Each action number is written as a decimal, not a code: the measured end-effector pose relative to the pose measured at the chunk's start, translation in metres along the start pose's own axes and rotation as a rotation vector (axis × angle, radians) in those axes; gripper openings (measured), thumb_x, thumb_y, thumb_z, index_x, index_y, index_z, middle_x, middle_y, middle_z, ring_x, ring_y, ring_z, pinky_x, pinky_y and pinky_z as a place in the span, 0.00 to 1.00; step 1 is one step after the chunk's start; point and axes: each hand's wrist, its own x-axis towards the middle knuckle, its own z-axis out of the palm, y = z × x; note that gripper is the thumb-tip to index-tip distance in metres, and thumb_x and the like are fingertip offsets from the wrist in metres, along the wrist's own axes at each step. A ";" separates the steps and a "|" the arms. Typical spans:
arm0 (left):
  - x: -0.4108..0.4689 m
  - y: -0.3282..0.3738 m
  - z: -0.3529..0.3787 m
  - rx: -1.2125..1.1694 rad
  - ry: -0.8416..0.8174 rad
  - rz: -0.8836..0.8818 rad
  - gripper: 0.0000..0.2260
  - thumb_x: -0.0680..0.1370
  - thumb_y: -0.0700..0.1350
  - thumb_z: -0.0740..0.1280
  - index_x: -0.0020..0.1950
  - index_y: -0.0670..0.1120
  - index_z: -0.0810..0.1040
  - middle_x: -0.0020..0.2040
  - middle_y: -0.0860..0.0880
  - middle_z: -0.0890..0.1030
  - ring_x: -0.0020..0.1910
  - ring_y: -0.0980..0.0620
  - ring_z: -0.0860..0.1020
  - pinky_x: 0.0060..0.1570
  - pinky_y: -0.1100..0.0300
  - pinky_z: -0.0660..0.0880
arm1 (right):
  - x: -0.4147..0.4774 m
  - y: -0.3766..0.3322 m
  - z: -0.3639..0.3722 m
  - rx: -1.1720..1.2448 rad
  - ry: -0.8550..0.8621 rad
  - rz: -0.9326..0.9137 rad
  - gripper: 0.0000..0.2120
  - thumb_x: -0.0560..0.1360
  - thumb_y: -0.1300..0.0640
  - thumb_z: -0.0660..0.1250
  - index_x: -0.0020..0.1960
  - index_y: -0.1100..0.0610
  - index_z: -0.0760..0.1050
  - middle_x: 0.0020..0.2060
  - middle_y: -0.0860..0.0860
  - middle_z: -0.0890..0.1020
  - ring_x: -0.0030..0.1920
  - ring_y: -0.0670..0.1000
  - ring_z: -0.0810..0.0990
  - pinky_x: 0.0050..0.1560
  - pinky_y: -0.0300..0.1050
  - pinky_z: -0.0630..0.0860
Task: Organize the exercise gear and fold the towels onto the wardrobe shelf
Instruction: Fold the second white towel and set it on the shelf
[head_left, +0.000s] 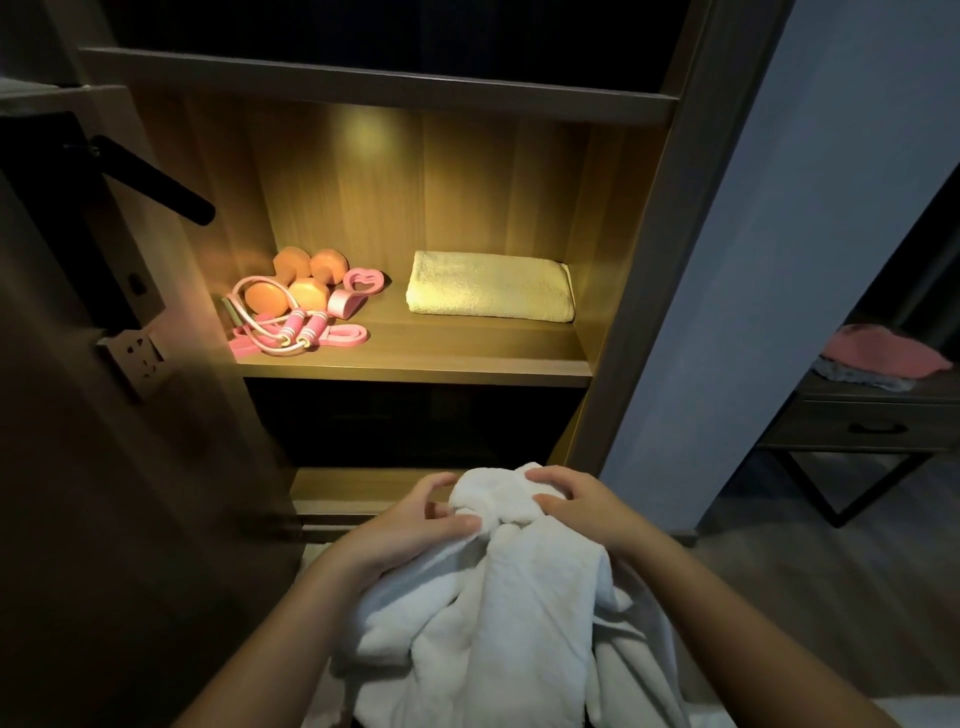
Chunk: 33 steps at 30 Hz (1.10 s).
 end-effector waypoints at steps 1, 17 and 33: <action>-0.001 0.000 -0.003 0.038 -0.041 0.025 0.35 0.69 0.59 0.75 0.69 0.65 0.59 0.56 0.62 0.74 0.51 0.62 0.78 0.41 0.68 0.76 | 0.002 0.002 -0.001 -0.016 -0.002 0.005 0.18 0.80 0.51 0.62 0.69 0.46 0.70 0.67 0.46 0.73 0.61 0.44 0.71 0.58 0.40 0.68; 0.025 0.014 0.011 0.281 0.276 0.211 0.06 0.79 0.49 0.64 0.46 0.51 0.81 0.42 0.53 0.81 0.43 0.53 0.78 0.42 0.58 0.73 | 0.010 -0.017 -0.003 -0.340 0.062 -0.135 0.03 0.76 0.47 0.66 0.49 0.45 0.75 0.47 0.43 0.75 0.45 0.45 0.76 0.50 0.47 0.78; 0.016 0.033 0.010 0.343 0.284 0.303 0.07 0.79 0.47 0.64 0.42 0.51 0.78 0.38 0.53 0.78 0.37 0.58 0.75 0.40 0.57 0.71 | 0.016 -0.024 -0.003 -0.194 0.044 -0.246 0.06 0.74 0.50 0.67 0.48 0.40 0.73 0.43 0.41 0.80 0.42 0.43 0.79 0.44 0.45 0.80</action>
